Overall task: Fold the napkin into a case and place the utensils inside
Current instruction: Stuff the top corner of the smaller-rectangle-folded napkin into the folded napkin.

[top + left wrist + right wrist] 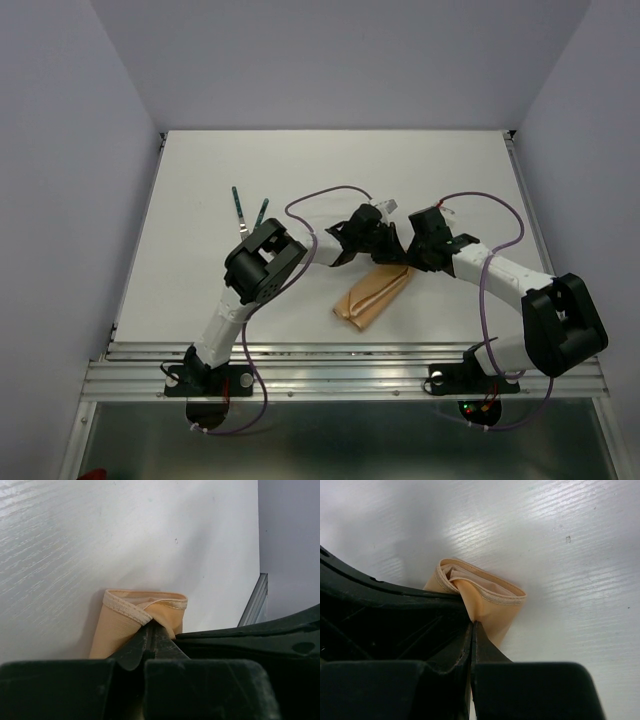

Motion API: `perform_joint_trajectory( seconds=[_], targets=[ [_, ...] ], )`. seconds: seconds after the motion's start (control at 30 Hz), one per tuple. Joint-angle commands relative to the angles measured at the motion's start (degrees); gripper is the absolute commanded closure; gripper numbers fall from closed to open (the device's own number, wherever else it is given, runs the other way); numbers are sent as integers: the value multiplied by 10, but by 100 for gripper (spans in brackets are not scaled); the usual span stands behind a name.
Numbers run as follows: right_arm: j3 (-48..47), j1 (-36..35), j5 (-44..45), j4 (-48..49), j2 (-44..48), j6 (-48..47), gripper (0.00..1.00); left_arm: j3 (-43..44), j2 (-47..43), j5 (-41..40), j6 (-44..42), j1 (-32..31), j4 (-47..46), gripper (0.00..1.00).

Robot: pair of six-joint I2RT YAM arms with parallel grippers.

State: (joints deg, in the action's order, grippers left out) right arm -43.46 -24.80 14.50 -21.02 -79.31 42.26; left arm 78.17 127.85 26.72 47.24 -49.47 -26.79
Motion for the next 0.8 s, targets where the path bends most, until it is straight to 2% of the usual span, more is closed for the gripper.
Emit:
perform_joint_trajectory(
  seconds=[0.0,0.4,0.6,0.77],
  targets=[
    [-22,-2,-11,7,13,3,99,28,4,18,9,-10,-23,100],
    [-21,-2,-9,7,14,5,99,23,4,0,-9,-17,-2,100],
    [-14,-2,-4,7,13,6,99,-13,-58,14,-9,-16,6,100],
    [-9,-2,-4,11,7,5,99,-9,-83,21,-22,-16,68,100]
  ],
)
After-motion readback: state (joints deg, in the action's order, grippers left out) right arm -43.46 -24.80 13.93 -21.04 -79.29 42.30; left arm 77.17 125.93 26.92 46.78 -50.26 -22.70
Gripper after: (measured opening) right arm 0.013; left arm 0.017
